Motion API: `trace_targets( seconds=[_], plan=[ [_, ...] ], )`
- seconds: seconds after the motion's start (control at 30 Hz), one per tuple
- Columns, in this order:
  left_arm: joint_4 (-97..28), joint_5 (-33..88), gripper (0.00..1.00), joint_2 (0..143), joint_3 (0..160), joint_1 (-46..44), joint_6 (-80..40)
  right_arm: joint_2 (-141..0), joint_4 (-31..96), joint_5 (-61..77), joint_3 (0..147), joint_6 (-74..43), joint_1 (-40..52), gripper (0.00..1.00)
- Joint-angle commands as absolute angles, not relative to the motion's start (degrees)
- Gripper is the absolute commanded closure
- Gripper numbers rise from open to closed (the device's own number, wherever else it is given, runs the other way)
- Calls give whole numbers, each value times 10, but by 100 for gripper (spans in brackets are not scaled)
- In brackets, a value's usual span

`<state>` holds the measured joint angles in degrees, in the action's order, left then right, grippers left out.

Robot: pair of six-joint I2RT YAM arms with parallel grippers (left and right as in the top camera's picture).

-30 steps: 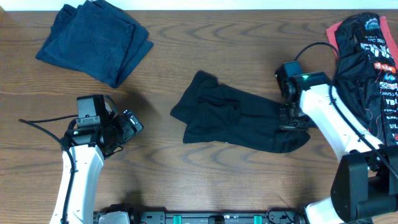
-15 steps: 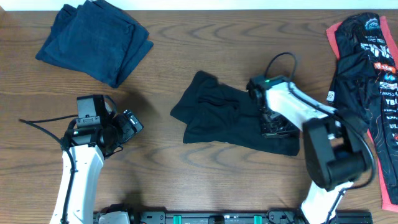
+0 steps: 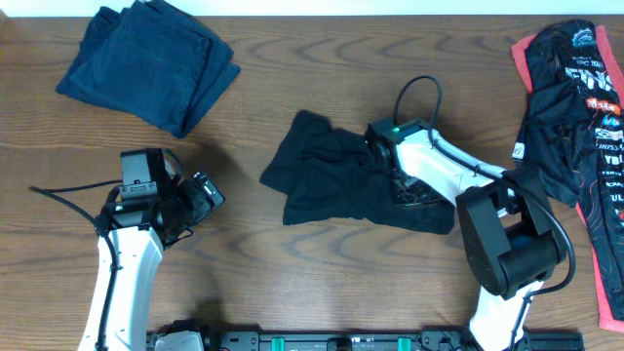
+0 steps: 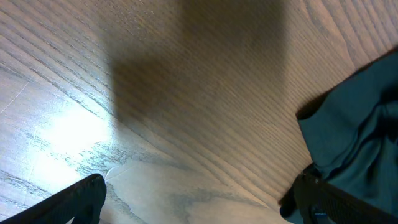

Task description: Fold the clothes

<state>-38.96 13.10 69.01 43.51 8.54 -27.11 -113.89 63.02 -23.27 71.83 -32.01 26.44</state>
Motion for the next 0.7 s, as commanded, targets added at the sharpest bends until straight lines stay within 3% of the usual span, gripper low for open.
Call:
trace_targets(
  seconds=[0.0, 0.03, 0.1, 0.67],
  plan=[
    [-390, 124, 2, 693, 428, 88, -266, -1152, 617, -190, 726, -332, 279, 79],
    [-390, 124, 2, 693, 428, 88, -266, -1152, 619, -194, 728, -332, 279, 81],
    [-390, 124, 2, 693, 428, 88, -266, -1152, 631, -207, 735, -344, 277, 98],
    [-389, 124, 2, 693, 428, 88, -266, -1094, 740, -238, 774, -376, 183, 99]
  ],
)
